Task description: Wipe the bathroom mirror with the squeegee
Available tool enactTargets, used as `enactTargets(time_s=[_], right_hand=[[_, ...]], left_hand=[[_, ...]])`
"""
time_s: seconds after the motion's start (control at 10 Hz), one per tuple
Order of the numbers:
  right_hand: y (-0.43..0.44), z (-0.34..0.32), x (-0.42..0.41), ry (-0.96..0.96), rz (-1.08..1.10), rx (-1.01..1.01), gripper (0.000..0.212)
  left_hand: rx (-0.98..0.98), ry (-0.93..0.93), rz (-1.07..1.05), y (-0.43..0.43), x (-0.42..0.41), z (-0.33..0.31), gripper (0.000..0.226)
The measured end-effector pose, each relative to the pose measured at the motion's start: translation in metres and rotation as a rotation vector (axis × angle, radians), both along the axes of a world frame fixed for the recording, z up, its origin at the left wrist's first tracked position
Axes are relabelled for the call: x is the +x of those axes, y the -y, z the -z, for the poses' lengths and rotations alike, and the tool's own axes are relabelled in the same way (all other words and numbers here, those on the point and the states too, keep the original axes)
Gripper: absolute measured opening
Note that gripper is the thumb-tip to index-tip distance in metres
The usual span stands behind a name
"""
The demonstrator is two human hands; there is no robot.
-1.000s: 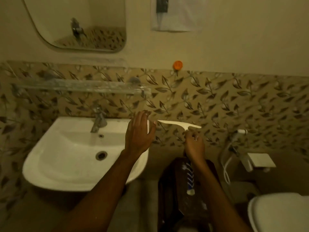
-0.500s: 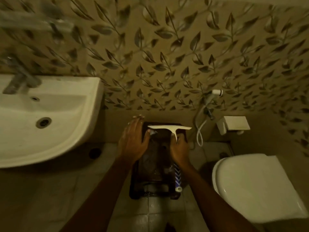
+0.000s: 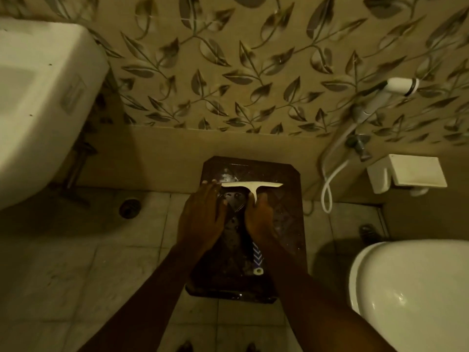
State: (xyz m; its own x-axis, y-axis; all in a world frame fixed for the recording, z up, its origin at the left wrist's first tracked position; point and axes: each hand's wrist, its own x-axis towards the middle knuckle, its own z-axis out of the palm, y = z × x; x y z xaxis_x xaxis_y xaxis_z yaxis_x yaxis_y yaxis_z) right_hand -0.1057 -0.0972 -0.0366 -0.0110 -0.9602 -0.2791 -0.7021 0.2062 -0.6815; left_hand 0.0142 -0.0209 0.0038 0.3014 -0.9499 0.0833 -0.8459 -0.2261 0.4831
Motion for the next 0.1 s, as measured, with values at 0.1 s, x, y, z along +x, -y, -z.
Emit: enactTargets(time_s=[0.1], right_hand=[[0.0005, -0.0005, -0.0028, 0.089, 0.042, -0.043, 0.039]], left_hand=[[0.033, 0.015, 0.0, 0.0011, -0.003, -0.0022, 0.048]])
